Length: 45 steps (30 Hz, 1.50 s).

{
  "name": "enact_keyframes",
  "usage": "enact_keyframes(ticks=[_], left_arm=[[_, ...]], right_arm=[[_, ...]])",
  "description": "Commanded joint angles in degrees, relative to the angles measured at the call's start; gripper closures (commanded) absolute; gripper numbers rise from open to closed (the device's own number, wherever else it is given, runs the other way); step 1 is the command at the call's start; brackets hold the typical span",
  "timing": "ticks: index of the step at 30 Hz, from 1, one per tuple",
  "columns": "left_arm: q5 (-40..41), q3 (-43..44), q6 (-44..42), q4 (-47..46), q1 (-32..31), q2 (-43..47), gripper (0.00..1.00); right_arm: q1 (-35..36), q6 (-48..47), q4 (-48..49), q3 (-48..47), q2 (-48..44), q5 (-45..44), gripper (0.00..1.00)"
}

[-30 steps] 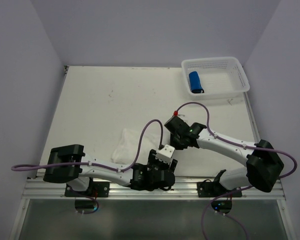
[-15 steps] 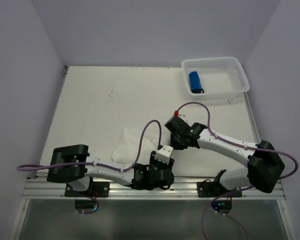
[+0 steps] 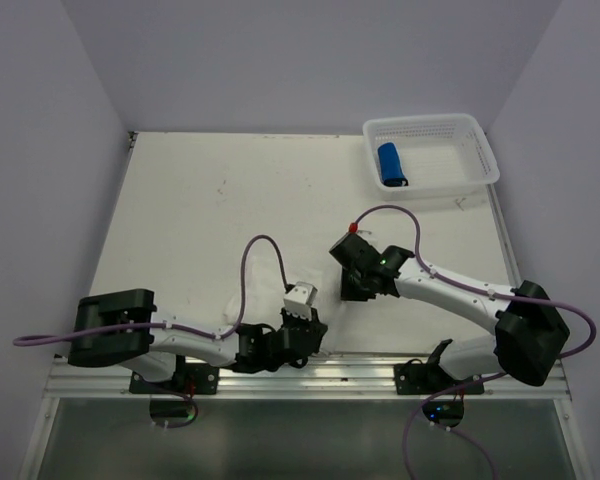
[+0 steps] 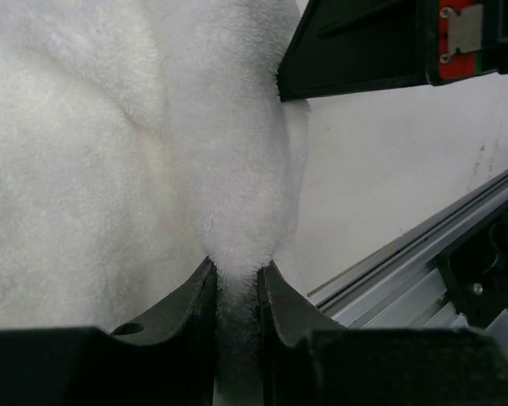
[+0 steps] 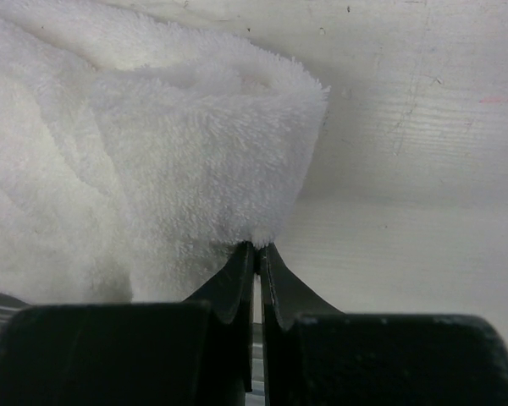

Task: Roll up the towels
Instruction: Roll the towel

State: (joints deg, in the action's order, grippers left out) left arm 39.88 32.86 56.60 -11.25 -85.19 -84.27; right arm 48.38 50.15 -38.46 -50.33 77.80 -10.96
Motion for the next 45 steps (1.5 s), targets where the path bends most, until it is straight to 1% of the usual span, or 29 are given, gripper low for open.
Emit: enact_keyframes(ticks=[1,2,5,6,7,12,15,16,17,19,20,24,28,35,37,45], left_arm=[[-4.27,-6.57,2.64,-10.52,1.77,4.10,0.98],[-5.85,-7.89,3.94,-11.94,2.65,4.64,1.00],[-9.80,-13.34,5.97,-18.62,5.02,5.69,1.00],[-10.60,-15.35,6.59,-19.68,5.64,5.87,1.00],[-11.13,-16.24,6.86,-21.78,6.52,5.87,1.00],[-13.51,-17.57,6.33,-24.44,7.75,5.61,1.00],[-15.09,-18.45,6.24,-26.72,8.19,5.26,1.00],[-15.61,-18.88,6.33,-28.29,8.63,5.08,1.00],[-16.66,-19.24,6.59,-29.09,8.90,4.99,1.00],[-17.37,-20.03,6.94,-30.59,9.77,4.73,1.00],[-18.25,-20.38,7.12,-30.94,9.95,4.55,1.00],[-20.80,-20.82,8.79,-31.12,11.53,3.76,1.00],[-23.53,-21.35,9.50,-32.70,13.73,3.06,1.00],[-28.00,-20.21,8.88,-32.52,15.67,1.57,1.00],[-28.80,-20.29,9.32,-32.61,16.19,0.69,1.00],[-32.67,-21.52,12.48,-34.54,18.56,-2.13,1.00]], right_arm=[[-0.04,0.83,-2.23,-0.39,-2.13,-2.75,0.96],[-0.04,0.83,-2.32,-0.56,-2.30,-2.75,0.87],[-0.57,0.74,-2.59,-1.00,-3.00,-2.92,0.72],[-0.65,0.74,-2.67,-1.09,-3.27,-3.27,0.70],[-0.83,0.65,-2.94,-1.26,-3.44,-3.36,0.64],[-1.27,0.65,-2.85,-1.09,-6.25,-3.19,0.55],[-1.27,0.30,2.23,2.24,-9.14,0.05,0.49],[-1.27,0.39,6.16,3.47,-11.42,1.80,0.47],[-1.36,0.82,8.03,6.35,-12.75,2.78,0.41],[-1.27,1.96,14.07,9.35,-15.47,4.89,0.37],[-1.36,2.66,15.59,12.24,-16.09,6.20,0.35],[-1.18,5.83,22.62,18.06,-16.80,9.28,0.33],[-1.27,9.78,35.69,24.65,-17.86,10.70,0.31],[-1.18,12.69,47.41,31.85,-18.12,13.24,0.30],[-1.18,13.48,50.22,33.35,-18.47,13.16,0.29],[-1.18,13.31,53.74,34.86,-17.77,13.16,0.29]])
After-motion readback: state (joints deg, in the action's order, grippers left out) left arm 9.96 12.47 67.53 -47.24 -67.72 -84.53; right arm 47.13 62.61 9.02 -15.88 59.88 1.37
